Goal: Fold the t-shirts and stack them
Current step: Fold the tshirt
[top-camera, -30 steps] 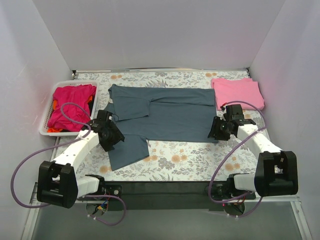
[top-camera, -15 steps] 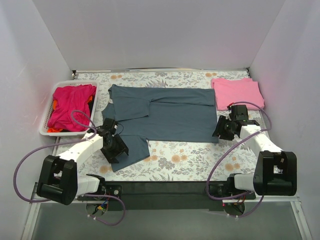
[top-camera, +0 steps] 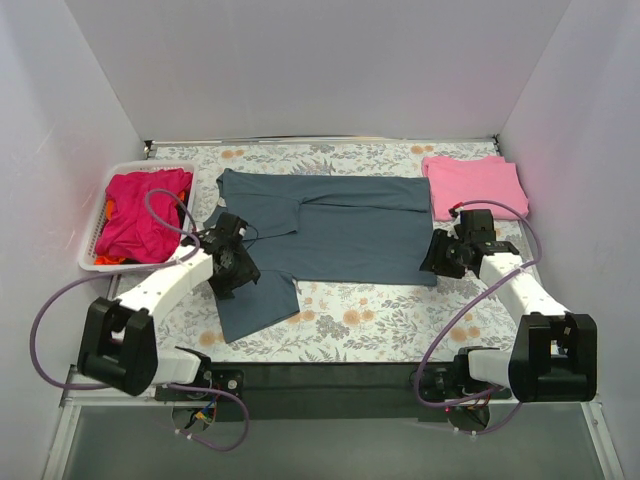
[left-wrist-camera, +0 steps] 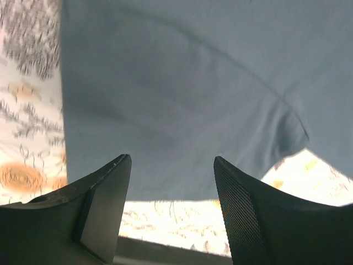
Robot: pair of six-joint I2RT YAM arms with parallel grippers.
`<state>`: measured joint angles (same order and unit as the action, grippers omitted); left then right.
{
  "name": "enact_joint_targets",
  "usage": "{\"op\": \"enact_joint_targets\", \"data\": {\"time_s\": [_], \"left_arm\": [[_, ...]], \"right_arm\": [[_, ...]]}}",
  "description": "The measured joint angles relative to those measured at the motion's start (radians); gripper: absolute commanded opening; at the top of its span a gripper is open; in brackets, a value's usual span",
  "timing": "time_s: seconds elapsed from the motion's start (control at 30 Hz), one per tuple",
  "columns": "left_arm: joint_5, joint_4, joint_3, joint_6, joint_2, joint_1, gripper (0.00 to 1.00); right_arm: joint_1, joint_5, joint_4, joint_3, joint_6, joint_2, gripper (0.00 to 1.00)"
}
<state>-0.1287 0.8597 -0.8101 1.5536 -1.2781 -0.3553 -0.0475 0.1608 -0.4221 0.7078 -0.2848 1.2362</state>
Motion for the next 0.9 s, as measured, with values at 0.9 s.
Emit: {"op": "enact_joint_targets", "data": {"time_s": [0.9], "left_arm": [[0.095,0.109,0.036,0.026,-0.079,-0.138,0.57]], "right_arm": [[-0.019,0.002,-0.001,0.005,0.005,-0.053,0.49]]}}
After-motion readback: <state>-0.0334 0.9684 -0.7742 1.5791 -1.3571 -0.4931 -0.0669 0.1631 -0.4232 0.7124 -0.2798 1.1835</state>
